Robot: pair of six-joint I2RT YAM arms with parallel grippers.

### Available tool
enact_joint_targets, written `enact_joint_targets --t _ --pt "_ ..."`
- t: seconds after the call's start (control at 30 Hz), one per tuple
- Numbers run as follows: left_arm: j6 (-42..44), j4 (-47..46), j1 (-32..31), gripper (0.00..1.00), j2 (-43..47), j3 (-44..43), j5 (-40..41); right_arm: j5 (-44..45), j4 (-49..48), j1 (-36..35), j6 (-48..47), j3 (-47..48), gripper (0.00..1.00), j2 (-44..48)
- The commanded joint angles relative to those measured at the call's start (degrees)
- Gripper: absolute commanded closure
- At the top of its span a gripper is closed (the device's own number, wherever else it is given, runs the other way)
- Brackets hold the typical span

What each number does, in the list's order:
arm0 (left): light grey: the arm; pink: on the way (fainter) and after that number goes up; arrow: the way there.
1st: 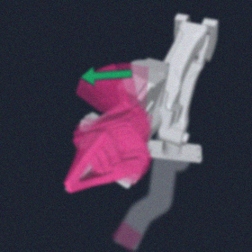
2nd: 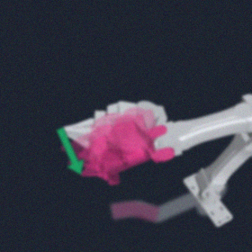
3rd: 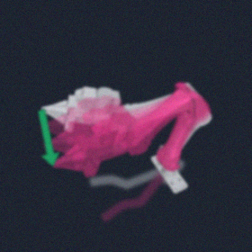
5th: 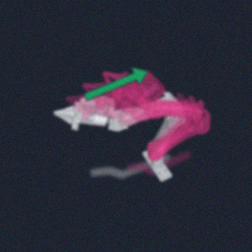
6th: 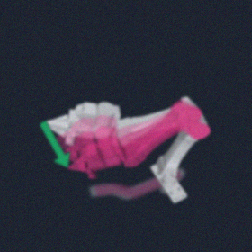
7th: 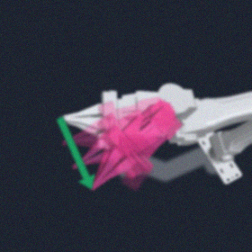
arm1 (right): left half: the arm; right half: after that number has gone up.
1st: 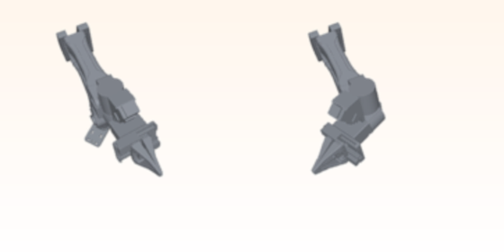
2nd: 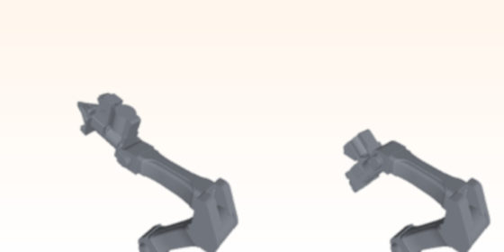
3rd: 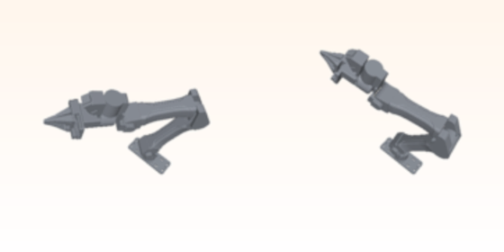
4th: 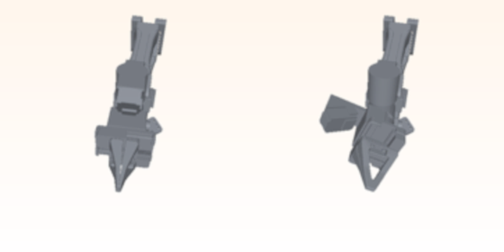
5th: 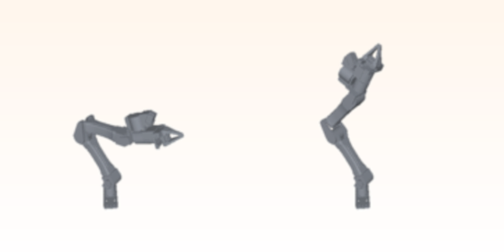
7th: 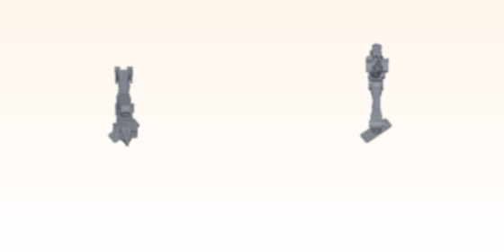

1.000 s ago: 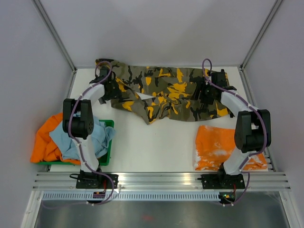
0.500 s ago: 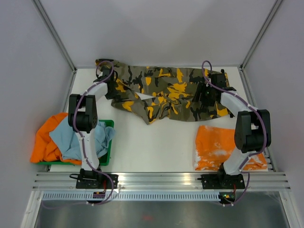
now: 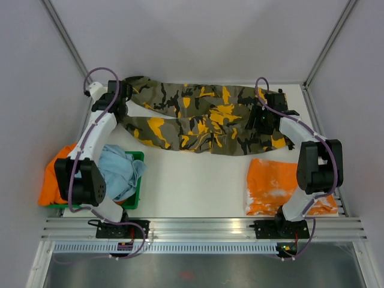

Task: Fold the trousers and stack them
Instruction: Flatten the trousers out

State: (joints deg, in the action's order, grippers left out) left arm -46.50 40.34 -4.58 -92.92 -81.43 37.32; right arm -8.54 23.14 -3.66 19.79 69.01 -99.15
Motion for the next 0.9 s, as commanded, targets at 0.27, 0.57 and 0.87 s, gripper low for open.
enact_joint_targets --t 0.27,0.57,0.87 --pt "-0.01 1.76 0.71 0.83 -2.24 -4.34 7.33 -0.08 -2.66 0.23 -0.45 -2.04 0.29 0.45" --pt "13.98 1.86 0.71 0.00 -8.35 -13.16 -7.35 2.83 -2.83 2.60 0.68 -3.45 0.29 0.01" --pt "8.54 -0.88 1.32 0.04 0.21 4.24 -3.32 1.06 -3.98 5.16 1.30 -2.04 0.29 -1.13"
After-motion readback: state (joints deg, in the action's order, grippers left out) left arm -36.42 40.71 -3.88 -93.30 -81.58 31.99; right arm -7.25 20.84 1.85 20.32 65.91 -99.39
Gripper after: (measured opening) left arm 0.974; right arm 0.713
